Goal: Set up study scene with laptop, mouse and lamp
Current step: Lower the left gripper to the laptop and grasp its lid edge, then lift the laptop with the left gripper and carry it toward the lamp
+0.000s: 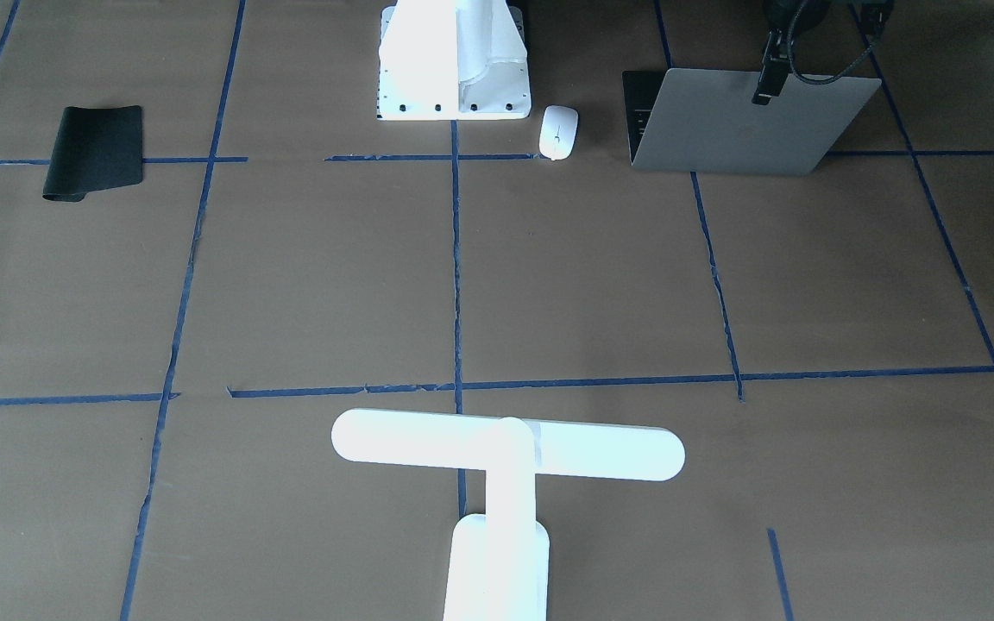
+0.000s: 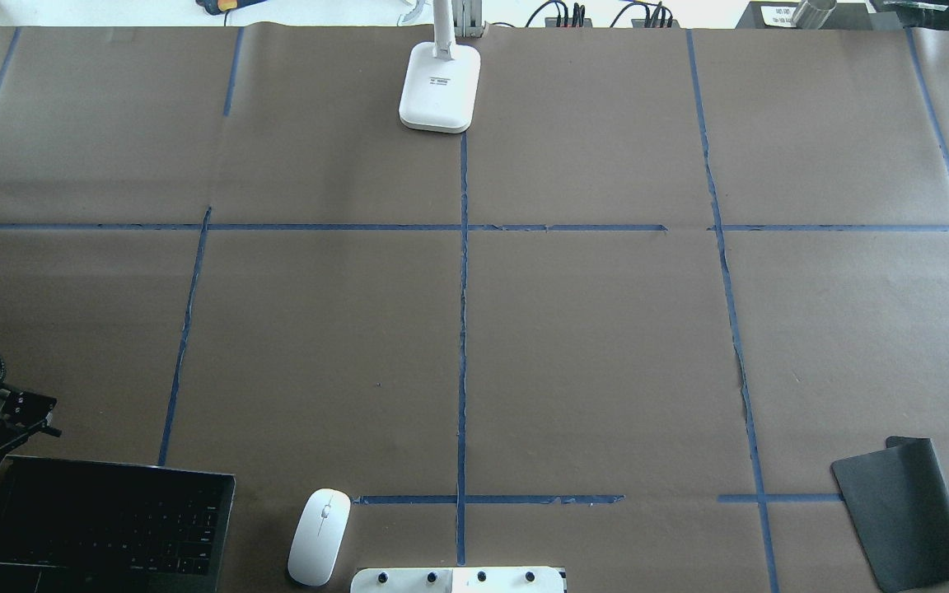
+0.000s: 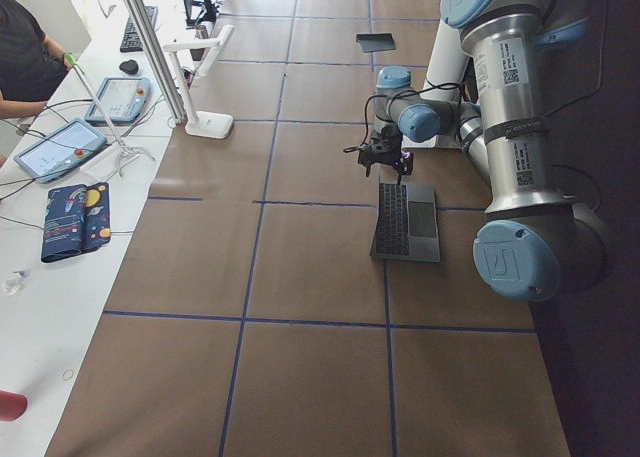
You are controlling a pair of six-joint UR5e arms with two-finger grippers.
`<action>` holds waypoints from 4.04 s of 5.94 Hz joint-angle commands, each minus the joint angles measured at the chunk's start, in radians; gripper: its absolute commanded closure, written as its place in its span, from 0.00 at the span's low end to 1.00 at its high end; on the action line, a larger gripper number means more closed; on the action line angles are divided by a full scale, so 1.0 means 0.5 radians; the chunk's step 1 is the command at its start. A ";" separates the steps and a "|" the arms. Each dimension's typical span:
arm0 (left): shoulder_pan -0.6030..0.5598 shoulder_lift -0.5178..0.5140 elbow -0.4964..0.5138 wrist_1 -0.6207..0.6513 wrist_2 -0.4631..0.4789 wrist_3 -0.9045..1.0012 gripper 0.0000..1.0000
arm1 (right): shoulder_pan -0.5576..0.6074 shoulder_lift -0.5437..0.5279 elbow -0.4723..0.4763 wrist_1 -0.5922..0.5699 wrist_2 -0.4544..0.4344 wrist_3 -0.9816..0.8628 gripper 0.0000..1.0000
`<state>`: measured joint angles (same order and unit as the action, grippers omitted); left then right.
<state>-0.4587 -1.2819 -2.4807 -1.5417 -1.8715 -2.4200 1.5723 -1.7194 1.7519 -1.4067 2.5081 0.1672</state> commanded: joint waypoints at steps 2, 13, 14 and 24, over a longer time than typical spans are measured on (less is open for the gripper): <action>0.015 -0.004 0.010 0.012 0.000 0.002 0.69 | 0.009 -0.003 0.006 0.000 0.003 0.000 0.00; -0.816 -1.410 0.858 0.804 0.000 0.321 1.00 | 0.019 -0.013 0.024 -0.003 0.015 0.071 0.00; -0.819 -1.582 1.008 0.804 -0.003 0.321 1.00 | 0.019 -0.013 0.024 -0.003 0.015 0.071 0.00; -0.537 -2.777 2.095 0.682 -0.021 -0.452 1.00 | 0.019 -0.022 0.024 -0.003 0.015 0.068 0.00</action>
<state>-0.7363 -2.6461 -1.4658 -1.1798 -1.8822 -2.6192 1.5815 -1.7297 1.7641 -1.4071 2.5157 0.2021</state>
